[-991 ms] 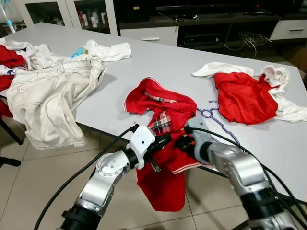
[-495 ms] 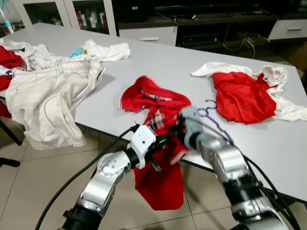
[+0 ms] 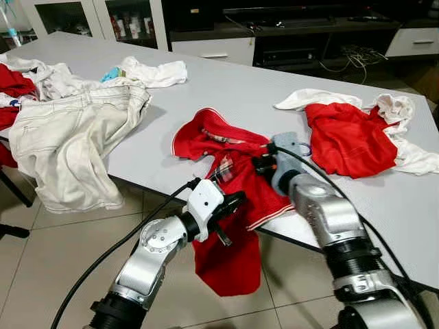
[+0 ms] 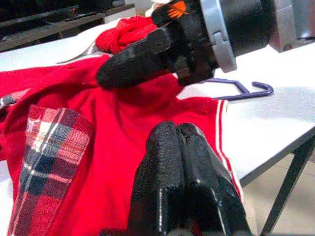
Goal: Hang hanger
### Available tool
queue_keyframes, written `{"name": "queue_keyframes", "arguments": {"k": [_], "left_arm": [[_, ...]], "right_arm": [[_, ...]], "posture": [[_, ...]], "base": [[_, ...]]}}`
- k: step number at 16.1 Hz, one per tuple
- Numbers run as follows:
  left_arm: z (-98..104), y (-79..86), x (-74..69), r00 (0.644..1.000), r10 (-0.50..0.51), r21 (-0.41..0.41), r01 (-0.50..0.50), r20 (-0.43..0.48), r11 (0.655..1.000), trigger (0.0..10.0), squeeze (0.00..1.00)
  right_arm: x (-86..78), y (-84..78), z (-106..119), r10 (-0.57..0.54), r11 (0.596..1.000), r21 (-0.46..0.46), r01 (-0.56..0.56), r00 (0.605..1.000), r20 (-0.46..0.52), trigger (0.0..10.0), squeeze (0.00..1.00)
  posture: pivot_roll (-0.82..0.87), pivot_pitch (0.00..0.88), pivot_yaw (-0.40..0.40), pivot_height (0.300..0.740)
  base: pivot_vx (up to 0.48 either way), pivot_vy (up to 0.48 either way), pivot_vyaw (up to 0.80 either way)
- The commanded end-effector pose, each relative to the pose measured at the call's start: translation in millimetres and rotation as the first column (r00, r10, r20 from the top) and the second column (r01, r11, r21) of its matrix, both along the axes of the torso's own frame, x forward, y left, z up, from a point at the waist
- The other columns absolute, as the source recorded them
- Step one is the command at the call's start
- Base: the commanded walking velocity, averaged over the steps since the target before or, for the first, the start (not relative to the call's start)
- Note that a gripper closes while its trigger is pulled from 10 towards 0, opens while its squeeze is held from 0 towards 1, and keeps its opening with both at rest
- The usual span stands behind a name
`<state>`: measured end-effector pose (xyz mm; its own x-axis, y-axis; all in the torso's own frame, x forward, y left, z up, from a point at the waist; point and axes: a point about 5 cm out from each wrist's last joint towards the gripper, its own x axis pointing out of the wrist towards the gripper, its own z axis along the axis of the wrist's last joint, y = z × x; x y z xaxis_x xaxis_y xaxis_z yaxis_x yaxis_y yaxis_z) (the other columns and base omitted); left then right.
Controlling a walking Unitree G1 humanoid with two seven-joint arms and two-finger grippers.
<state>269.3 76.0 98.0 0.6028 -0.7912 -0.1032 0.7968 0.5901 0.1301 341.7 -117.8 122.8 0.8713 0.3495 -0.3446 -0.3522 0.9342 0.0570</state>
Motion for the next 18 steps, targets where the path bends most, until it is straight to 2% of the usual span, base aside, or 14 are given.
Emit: {"name": "queue_keyframes", "arguments": {"k": [1, 4, 5, 8, 12, 18], "left_arm": [[0.4, 0.5, 2.3, 1.0, 0.002, 0.011, -0.002, 0.002, 1.0, 10.0, 0.0], [0.5, -0.2, 2.3, 1.0, -0.002, 0.012, 0.002, 0.002, 1.0, 10.0, 0.0], [0.6, -0.8, 2.6, 1.0, -0.003, 0.011, 0.003, 0.002, 1.0, 10.0, 0.0], [0.5, -1.9, 2.1, 1.0, -0.007, 0.01, 0.007, 0.0, 1.0, 10.0, 0.0], [0.8, -2.7, 3.2, 1.0, -0.011, 0.011, 0.011, 0.001, 1.0, 10.0, 0.0], [1.5, -1.4, 4.5, 1.0, -0.011, 0.015, 0.011, 0.004, 1.0, 10.0, 0.0]], "right_arm": [[-1.5, -8.3, 5.4, -0.004, 1.0, 0.007, 0.004, 1.0, 0.008, 10.0, 0.0], [-4.6, -30.2, 12.5, -0.037, 0.999, -0.027, 0.037, 0.999, 0.024, 10.0, 0.0], [-5.6, -45.1, 16.0, -0.089, 0.995, -0.039, 0.09, 0.996, 0.033, 10.0, 0.0], [-13.8, -73.2, 9.4, -0.191, 0.976, -0.109, 0.19, 0.982, 0.004, 10.0, 0.0], [-25.8, -79.8, -12.9, -0.224, 0.962, -0.172, 0.213, 0.973, -0.048, 10.0, 0.0], [-29.3, -85.0, -31.1, -0.275, 0.946, -0.2, 0.255, 0.958, -0.084, 10.0, 0.0]], "posture": [[-0.13, 0.0, 0.014, 0.74], [-0.14, 0.0, 0.016, 0.74], [-0.14, 0.0, 0.016, 0.74], [-0.15, 0.0, 0.018, 0.74], [-0.15, 0.0, 0.023, 0.74], [-0.15, 0.0, 0.029, 0.74]], "base": [[0.0, 0.0, 0.0], [0.0, 0.0, 0.0], [0.0, 0.0, 0.0], [0.0, 0.0, 0.0], [0.0, 0.0, 0.0], [0.0, 0.0, 0.0]]}}
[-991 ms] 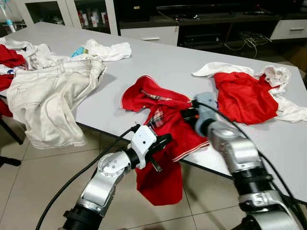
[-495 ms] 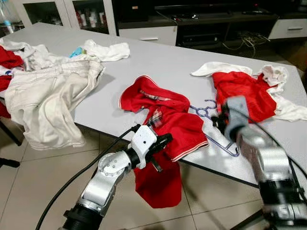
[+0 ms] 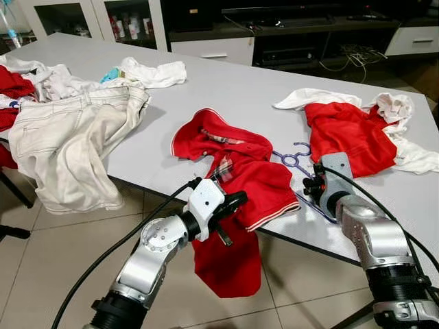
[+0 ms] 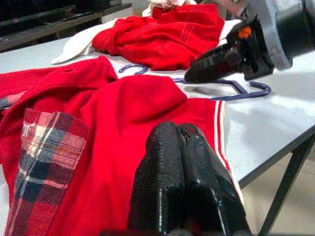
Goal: Hang hanger
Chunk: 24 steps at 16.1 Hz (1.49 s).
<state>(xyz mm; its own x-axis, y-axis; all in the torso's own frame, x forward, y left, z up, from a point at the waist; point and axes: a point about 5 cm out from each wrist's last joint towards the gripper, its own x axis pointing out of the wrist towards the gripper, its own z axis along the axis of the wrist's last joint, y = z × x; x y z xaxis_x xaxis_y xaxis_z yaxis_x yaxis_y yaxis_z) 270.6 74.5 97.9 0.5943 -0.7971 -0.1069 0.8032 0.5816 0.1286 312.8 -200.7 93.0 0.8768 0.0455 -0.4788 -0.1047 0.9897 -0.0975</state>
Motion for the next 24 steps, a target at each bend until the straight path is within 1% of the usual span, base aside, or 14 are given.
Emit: {"name": "queue_keyframes", "arguments": {"k": [1, 3, 6, 8, 12, 14, 17, 19, 24], "left_arm": [[1.7, 0.4, 3.3, 1.0, 0.0, 0.013, 0.0, 0.008, 1.0, 10.0, 0.0], [1.9, 0.7, 2.8, 1.0, 0.0, 0.012, 0.0, 0.008, 1.0, 10.0, 0.0], [1.7, 0.5, 2.3, 1.0, -0.002, 0.012, 0.001, 0.007, 1.0, 10.0, 0.0], [1.8, 0.5, 2.8, 1.0, -0.001, 0.012, 0.001, 0.008, 1.0, 10.0, 0.0], [1.9, 0.0, 3.1, 1.0, -0.003, 0.012, 0.003, 0.009, 1.0, 10.0, 0.0], [1.9, -0.6, 3.6, 1.0, -0.004, 0.011, 0.003, 0.01, 1.0, 10.0, 0.0], [1.7, -0.8, 3.3, 1.0, -0.005, 0.011, 0.005, 0.008, 1.0, 10.0, 0.0], [1.3, -1.5, 2.9, 1.0, -0.009, 0.011, 0.009, 0.005, 1.0, 10.0, 0.0], [1.9, -4.4, 3.6, 1.0, -0.017, 0.008, 0.017, 0.008, 1.0, 10.0, 0.0]], "right_arm": [[-0.9, -3.9, -4.6, -0.032, 0.999, -0.012, 0.032, 0.999, -0.005, 10.0, 0.0], [0.1, -6.5, -5.3, -0.075, 0.997, 0.002, 0.075, 0.997, 0.009, 10.0, 0.0], [1.6, -9.6, -6.7, -0.104, 0.995, 0.007, 0.104, 0.994, 0.015, 10.0, 0.0], [1.9, -13.3, -8.3, -0.134, 0.991, 0.029, 0.134, 0.991, 0.013, 10.0, 0.0], [-5.0, -20.0, -21.8, -0.158, 0.987, 0.032, 0.16, 0.986, -0.043, 10.0, 0.0], [-13.5, -28.5, -29.2, -0.185, 0.982, 0.032, 0.187, 0.98, -0.071, 10.0, 0.0], [-22.1, -40.5, -32.6, -0.212, 0.977, 0.019, 0.214, 0.974, -0.083, 10.0, 0.0], [-25.7, -46.7, -30.1, -0.224, 0.974, 0.02, 0.227, 0.971, -0.08, 10.0, 0.0], [-14.0, -37.5, -5.3, -0.16, 0.986, 0.054, 0.161, 0.987, -0.015, 10.0, 0.0]], "posture": [[-0.15, 0.0, 0.029, 0.74], [-0.15, 0.0, 0.03, 0.74], [-0.15, 0.0, 0.03, 0.74], [-0.15, 0.0, 0.031, 0.74], [-0.15, 0.0, 0.031, 0.74], [-0.16, 0.0, 0.034, 0.74], [-0.16, 0.0, 0.035, 0.74], [-0.16, 0.0, 0.036, 0.74], [-0.18, 0.0, 0.035, 0.74]], "base": [[0.0, 0.0, 0.0], [0.0, 0.0, 0.0], [0.0, 0.0, 0.0], [0.0, 0.0, 0.0], [0.0, 0.0, 0.0], [0.0, 0.0, 0.0], [0.0, 0.0, 0.0], [0.0, 0.0, 0.0], [0.0, 0.0, 0.0]]}}
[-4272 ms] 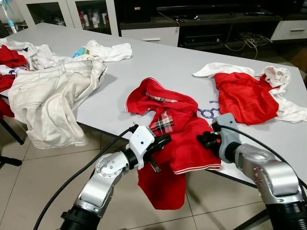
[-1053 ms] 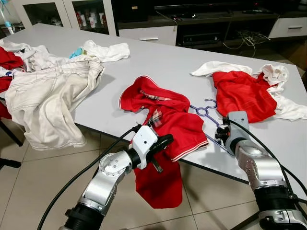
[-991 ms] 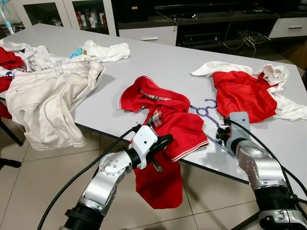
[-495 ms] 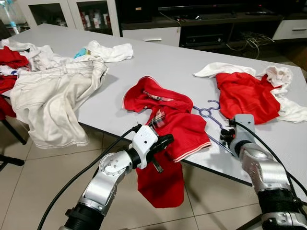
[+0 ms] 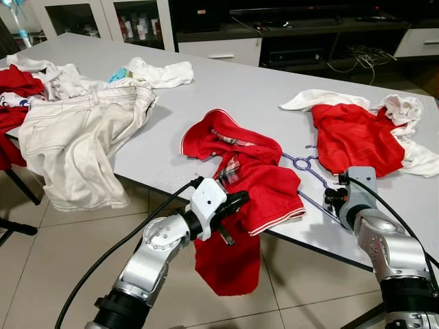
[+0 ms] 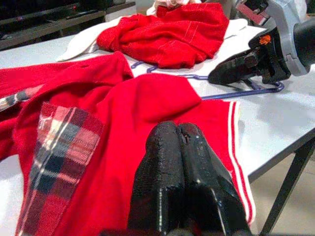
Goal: Hang hanger
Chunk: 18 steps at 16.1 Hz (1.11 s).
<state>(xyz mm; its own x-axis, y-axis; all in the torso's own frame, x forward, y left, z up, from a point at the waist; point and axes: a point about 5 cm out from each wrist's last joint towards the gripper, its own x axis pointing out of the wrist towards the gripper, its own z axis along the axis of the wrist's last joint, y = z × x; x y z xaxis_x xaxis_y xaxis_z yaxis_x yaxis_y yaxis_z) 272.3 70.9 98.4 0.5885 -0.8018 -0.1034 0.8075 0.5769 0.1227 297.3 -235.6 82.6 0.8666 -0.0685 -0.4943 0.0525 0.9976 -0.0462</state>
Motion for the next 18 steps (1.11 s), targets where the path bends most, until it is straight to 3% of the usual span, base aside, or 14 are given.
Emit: {"name": "queue_keyframes", "arguments": {"k": [1, 4, 7, 13, 18], "left_arm": [[1.3, -1.0, 2.0, 1.0, -0.008, 0.013, 0.008, 0.01, 1.0, 10.0, 0.0], [0.6, -0.5, 1.2, 1.0, -0.002, 0.011, 0.002, 0.008, 1.0, 10.0, 0.0], [-0.2, 0.2, -0.6, 1.0, -0.002, 0.012, 0.002, 0.005, 1.0, 10.0, 0.0], [-0.4, -0.5, -0.3, 1.0, -0.013, 0.016, 0.013, 0.003, 1.0, 10.0, 0.0], [-0.3, -0.5, -1.3, 1.0, -0.015, 0.016, 0.015, 0.003, 1.0, 10.0, 0.0]], "right_arm": [[3.4, -1.4, 10.6, 0.014, 1.0, 0.007, -0.014, 1.0, 0.017, 10.0, 0.0], [1.8, -5.0, 14.4, 0.03, 1.0, -0.001, -0.03, 1.0, 0.007, 10.0, 0.0], [-9.4, -15.4, 6.6, 0.021, 1.0, -0.011, -0.021, 0.999, -0.044, 10.0, 0.0], [-26.3, -21.5, -3.1, 0.004, 1.0, -0.004, -0.005, 0.996, -0.09, 10.0, 0.0], [-29.7, -29.0, -0.2, -0.012, 1.0, -0.018, 0.01, 0.996, -0.091, 10.0, 0.0]], "posture": [[-0.17, 0.0, 0.034, 0.74], [-0.17, 0.0, 0.029, 0.74], [-0.17, 0.0, 0.032, 0.74], [-0.19, 0.0, 0.04, 0.74], [-0.18, 0.0, 0.037, 0.74]], "base": [[0.0, 0.0, 0.0], [0.0, 0.0, 0.0], [0.0, 0.0, 0.0], [0.0, 0.0, 0.0], [0.0, 0.0, 0.0]]}}
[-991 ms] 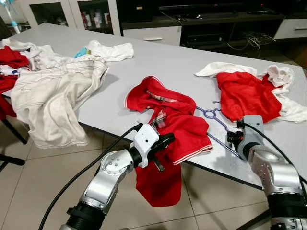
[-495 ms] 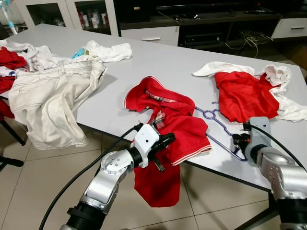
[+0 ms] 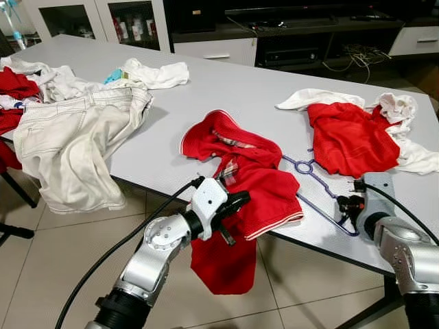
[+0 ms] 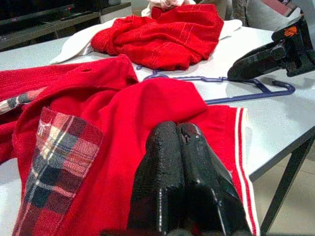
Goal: Hang hanger
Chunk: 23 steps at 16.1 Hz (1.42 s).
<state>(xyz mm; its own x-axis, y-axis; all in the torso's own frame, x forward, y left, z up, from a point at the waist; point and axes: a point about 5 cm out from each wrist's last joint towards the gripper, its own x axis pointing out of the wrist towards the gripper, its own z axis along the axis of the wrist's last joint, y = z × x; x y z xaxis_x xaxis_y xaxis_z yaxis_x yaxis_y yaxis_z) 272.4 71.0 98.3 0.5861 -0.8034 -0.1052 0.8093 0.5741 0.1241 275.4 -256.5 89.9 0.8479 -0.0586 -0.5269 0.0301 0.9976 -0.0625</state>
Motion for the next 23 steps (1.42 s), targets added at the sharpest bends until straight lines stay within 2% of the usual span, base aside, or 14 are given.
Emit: {"name": "queue_keyframes", "arguments": {"k": [1, 4, 6, 8, 11, 14, 16, 17, 18, 19, 20, 21, 22, 23], "left_arm": [[-0.4, -0.5, -1.5, 1.0, -0.012, 0.013, 0.012, 0.002, 1.0, 10.0, 0.0], [-0.8, -0.4, -1.8, 1.0, -0.009, 0.012, 0.009, 0.001, 1.0, 10.0, 0.0], [-0.8, -0.5, -1.8, 1.0, -0.009, 0.013, 0.009, 0.001, 1.0, 10.0, 0.0], [-0.7, 0.0, -1.8, 1.0, -0.009, 0.014, 0.009, 0.0, 1.0, 10.0, 0.0], [-0.9, 0.0, -1.5, 1.0, -0.008, 0.015, 0.008, -0.001, 1.0, 10.0, 0.0], [-1.3, 0.2, -1.4, 1.0, -0.004, 0.014, 0.004, 0.0, 1.0, 10.0, 0.0], [-1.2, 0.2, -1.1, 1.0, -0.003, 0.014, 0.003, 0.0, 1.0, 10.0, 0.0], [-0.9, 0.1, -0.3, 1.0, -0.001, 0.013, 0.001, 0.002, 1.0, 10.0, 0.0], [-0.8, 0.0, 0.0, 1.0, -0.001, 0.013, 0.001, 0.002, 1.0, 10.0, 0.0], [-0.5, -0.4, 0.7, 1.0, 0.0, 0.013, 0.0, 0.004, 1.0, 10.0, 0.0], [-0.5, -0.4, 0.7, 1.0, 0.0, 0.013, 0.0, 0.004, 1.0, 10.0, 0.0], [-0.2, -0.7, 1.4, 1.0, 0.001, 0.012, -0.001, 0.006, 1.0, 10.0, 0.0], [0.3, -0.4, 2.0, 1.0, 0.007, 0.011, -0.007, 0.007, 1.0, 10.0, 0.0], [0.6, 0.3, 2.4, 1.0, 0.014, 0.01, -0.014, 0.007, 1.0, 10.0, 0.0]], "right_arm": [[-7.9, -9.1, -7.1, -0.034, 0.999, -0.009, 0.034, 0.998, -0.052, 10.0, 0.0], [-8.3, -16.9, -4.5, -0.051, 0.996, -0.081, 0.047, 0.998, -0.047, 10.0, 0.0], [-4.8, -18.1, 2.6, -0.067, 0.993, -0.094, 0.066, 0.998, -0.007, 10.0, 0.0], [4.2, -15.2, 23.1, -0.086, 0.991, -0.091, 0.095, 0.992, 0.095, 10.0, 0.0], [8.0, -12.4, 33.4, -0.085, 0.992, -0.079, 0.096, 0.988, 0.132, 10.0, 0.0], [13.9, -8.2, 49.1, -0.056, 0.988, -0.133, 0.082, 0.981, 0.186, 10.0, 0.0], [16.0, -8.5, 56.2, -0.063, 0.986, -0.135, 0.095, 0.973, 0.223, 10.0, 0.0], [19.7, 0.6, 64.3, -0.029, 0.997, -0.064, 0.048, 0.961, 0.276, 10.0, 0.0], [20.6, 5.6, 66.4, -0.006, 0.999, -0.034, 0.017, 0.957, 0.289, 10.0, 0.0], [19.9, 31.0, 62.5, 0.132, 0.989, 0.028, -0.144, 0.954, 0.269, 10.0, 0.0], [19.9, 31.0, 62.5, 0.132, 0.989, 0.028, -0.144, 0.954, 0.269, 10.0, 0.0], [16.7, 51.1, 55.2, 0.235, 0.964, 0.067, -0.257, 0.944, 0.232, 10.0, 0.0], [13.7, 63.8, 49.9, 0.301, 0.942, 0.091, -0.324, 0.932, 0.203, 10.0, 0.0], [12.7, 68.6, 49.9, 0.326, 0.93, 0.109, -0.352, 0.923, 0.203, 10.0, 0.0]], "posture": [[-0.18, 0.0, 0.036, 0.74], [-0.18, 0.0, 0.033, 0.74], [-0.18, 0.0, 0.033, 0.74], [-0.18, 0.0, 0.034, 0.74], [-0.18, 0.0, 0.033, 0.74], [-0.17, 0.0, 0.032, 0.74], [-0.17, 0.0, 0.032, 0.74], [-0.17, 0.0, 0.032, 0.74], [-0.17, 0.0, 0.032, 0.74], [-0.17, 0.0, 0.031, 0.74], [-0.17, 0.0, 0.031, 0.74], [-0.17, 0.0, 0.03, 0.74], [-0.16, 0.0, 0.029, 0.74], [-0.16, 0.0, 0.028, 0.74]], "base": [[0.0, 0.0, 0.0], [0.0, 0.0, 0.0], [0.0, 0.0, 0.0], [0.0, 0.0, 0.0], [0.0, 0.0, 0.0], [0.0, 0.0, 0.0], [0.0, 0.0, 0.0], [0.0, 0.0, 0.0], [0.0, 0.0, 0.0], [0.0, 0.0, 0.0], [0.0, 0.0, 0.0], [0.0, 0.0, 0.0], [0.0, 0.0, 0.0], [0.0, 0.0, 0.0]]}}
